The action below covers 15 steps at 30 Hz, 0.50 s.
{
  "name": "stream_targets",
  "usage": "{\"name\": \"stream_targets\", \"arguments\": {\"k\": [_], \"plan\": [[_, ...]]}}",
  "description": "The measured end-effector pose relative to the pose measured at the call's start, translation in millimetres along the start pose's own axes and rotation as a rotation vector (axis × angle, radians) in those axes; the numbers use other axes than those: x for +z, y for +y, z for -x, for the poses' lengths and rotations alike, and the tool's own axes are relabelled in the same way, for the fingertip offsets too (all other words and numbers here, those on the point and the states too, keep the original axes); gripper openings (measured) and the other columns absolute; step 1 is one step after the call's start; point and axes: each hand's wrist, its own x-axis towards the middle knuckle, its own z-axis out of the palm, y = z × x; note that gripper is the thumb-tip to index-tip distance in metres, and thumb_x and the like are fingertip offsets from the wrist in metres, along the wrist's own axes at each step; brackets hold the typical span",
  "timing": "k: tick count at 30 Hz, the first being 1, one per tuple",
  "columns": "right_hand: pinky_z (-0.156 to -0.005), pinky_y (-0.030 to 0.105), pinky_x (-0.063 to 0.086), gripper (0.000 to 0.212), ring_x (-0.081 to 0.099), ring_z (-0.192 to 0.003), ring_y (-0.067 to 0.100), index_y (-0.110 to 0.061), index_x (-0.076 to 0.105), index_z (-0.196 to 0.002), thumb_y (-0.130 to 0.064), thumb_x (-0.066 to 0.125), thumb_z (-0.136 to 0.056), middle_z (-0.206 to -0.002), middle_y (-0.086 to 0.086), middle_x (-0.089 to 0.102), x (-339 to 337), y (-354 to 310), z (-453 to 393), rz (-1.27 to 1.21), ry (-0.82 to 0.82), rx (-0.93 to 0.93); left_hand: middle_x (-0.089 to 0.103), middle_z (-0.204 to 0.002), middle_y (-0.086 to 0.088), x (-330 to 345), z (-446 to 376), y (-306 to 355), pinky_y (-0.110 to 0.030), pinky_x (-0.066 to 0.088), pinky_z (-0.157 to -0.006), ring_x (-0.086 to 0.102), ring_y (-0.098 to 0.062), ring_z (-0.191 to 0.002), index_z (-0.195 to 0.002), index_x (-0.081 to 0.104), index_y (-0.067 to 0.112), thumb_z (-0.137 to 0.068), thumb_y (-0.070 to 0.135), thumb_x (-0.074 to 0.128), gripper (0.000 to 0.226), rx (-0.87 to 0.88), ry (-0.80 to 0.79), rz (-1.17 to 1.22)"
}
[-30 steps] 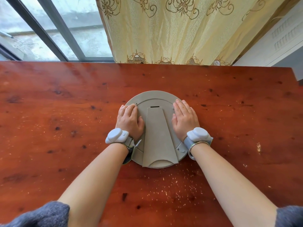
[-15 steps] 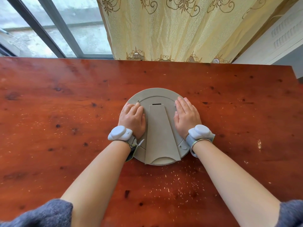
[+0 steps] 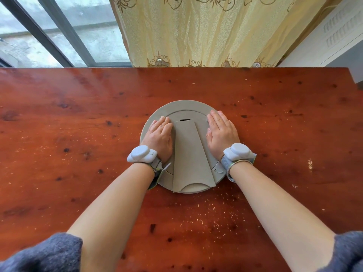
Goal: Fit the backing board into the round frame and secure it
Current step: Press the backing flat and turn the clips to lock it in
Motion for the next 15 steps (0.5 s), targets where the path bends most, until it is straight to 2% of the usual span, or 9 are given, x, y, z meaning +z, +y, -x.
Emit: {"name": "stream_targets", "arguments": {"k": [6,9,12,15], "plan": [[-0.079,0.045,0.057,0.045,0.067,-0.103,0.034,0.000,0.068,-0.105,-0.018,0.038,-0.077,-0.110,0.016,0.072,-0.2,0.2,0.0,-0.036,0.012,0.010,0.073,-0.103,-0.027,-0.5,-1.3,0.3,-0.059,0.048,-0.085,0.067,-0.047,-0.099,-0.089,0.070,-0.008,-0.068,-0.004,0.057,0.025,0.006,-0.027,-0.010],[-0.077,0.045,0.058,0.045,0.068,-0.101,0.035,0.001,0.068,-0.104,-0.017,0.038,-0.077,-0.108,0.018,0.072,-2.9,-1.4,-1.1,-0.074,-0.015,0.021,0.072,-0.105,-0.026,-1.4,-1.7,0.2,-0.058,0.049,-0.086,0.066,-0.046,-0.101,-0.092,0.070,-0.007,-0.077,0.005,0.045,0.031,0.007,-0.056,-0.012],[-0.076,0.049,0.057,0.045,0.068,-0.097,0.039,0.007,0.065,-0.104,-0.017,0.039,-0.078,-0.106,0.025,0.071,-6.5,-1.4,-0.2,-0.123,-0.025,0.059,0.068,-0.115,-0.027,-1.1,2.8,0.4,-0.055,0.045,-0.096,0.061,-0.046,-0.111,-0.102,0.067,-0.008,-0.077,0.003,0.047,0.034,-0.023,-0.015,0.046],[-0.082,0.044,0.056,0.047,0.066,-0.097,0.045,0.014,0.062,-0.106,-0.017,0.037,-0.080,-0.104,0.032,0.068,-9.7,-1.6,4.0,-0.244,-0.040,0.110,0.050,-0.139,-0.024,-11.5,4.2,0.1,-0.039,0.028,-0.114,0.040,-0.038,-0.136,-0.124,0.055,-0.008,-0.079,0.010,0.040,0.051,-0.233,-0.040,0.227]]}}
